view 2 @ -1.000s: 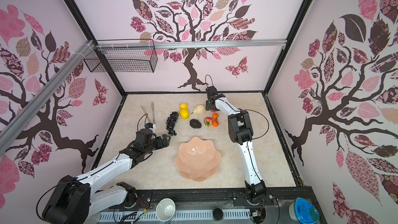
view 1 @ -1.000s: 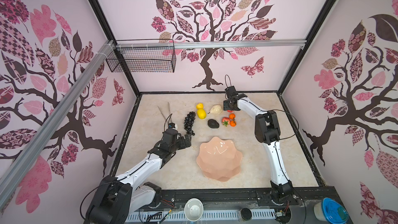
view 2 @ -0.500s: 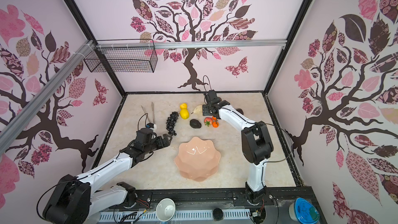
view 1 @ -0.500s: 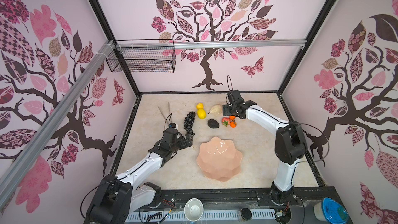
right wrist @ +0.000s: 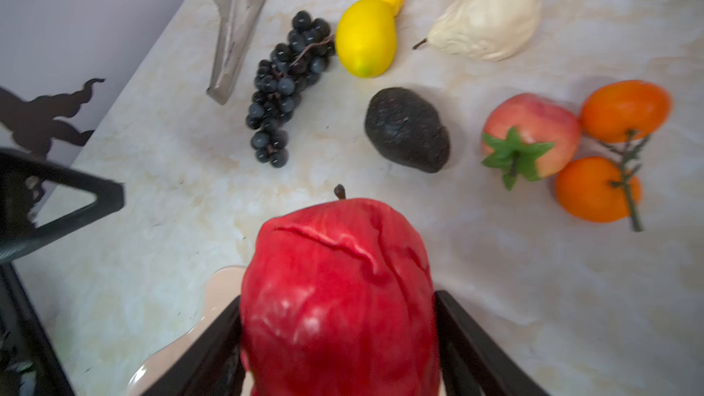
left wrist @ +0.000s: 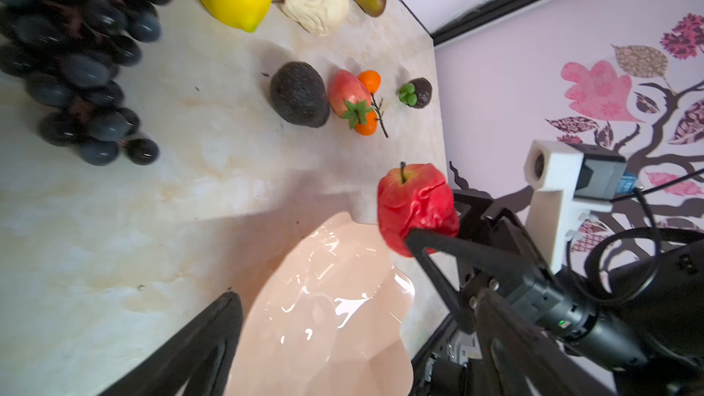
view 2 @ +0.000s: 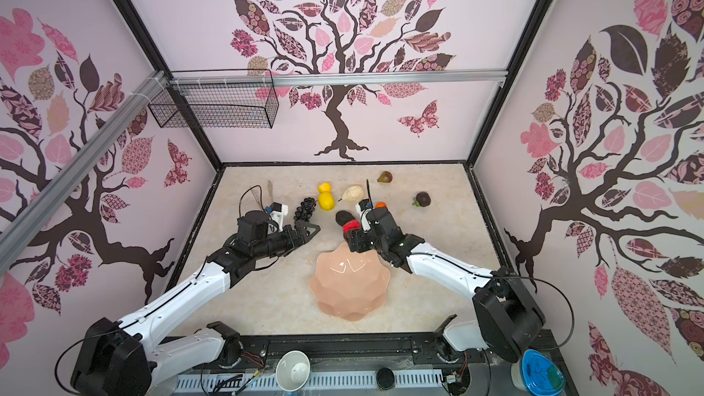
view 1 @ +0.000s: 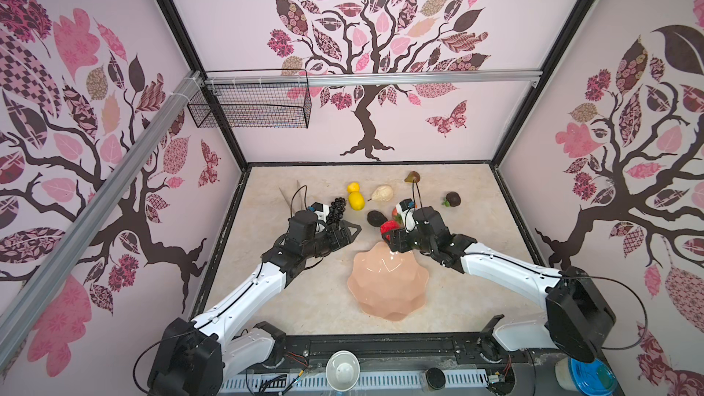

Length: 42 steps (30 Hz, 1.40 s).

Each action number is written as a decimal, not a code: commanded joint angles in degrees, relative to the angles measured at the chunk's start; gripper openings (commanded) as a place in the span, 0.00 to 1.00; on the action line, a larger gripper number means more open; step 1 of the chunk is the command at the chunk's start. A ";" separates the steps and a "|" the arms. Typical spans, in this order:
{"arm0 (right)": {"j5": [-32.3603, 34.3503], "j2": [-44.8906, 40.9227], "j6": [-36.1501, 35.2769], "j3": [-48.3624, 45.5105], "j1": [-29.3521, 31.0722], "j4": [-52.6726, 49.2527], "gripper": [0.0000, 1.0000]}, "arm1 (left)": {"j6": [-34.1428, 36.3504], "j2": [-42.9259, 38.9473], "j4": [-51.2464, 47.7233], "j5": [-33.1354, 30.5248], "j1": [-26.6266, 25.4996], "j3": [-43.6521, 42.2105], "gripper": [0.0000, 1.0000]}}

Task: Place and organize the fake fruits in the fruit bowl
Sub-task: 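Pass the red apple from the right gripper to the left gripper above the bowl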

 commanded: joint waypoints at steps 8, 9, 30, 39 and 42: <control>-0.65 -6.63 -2.67 -9.50 7.78 20.44 0.74 | -3.02 1.74 -0.32 3.48 -3.58 3.80 0.98; -0.71 -6.95 -2.75 -10.34 7.87 21.47 0.74 | -3.10 1.99 -0.46 3.85 -3.67 3.83 0.98; -1.11 -3.21 -5.61 -11.91 11.23 30.05 0.74 | -3.20 8.66 4.17 10.96 -7.82 2.99 0.73; 2.49 -3.28 -5.08 -11.73 11.33 28.02 0.79 | 0.27 9.57 1.17 9.16 -7.80 5.24 0.56; 1.29 -4.24 -4.10 -11.60 11.32 25.99 0.91 | 2.28 9.65 -1.15 7.19 -7.85 6.07 0.55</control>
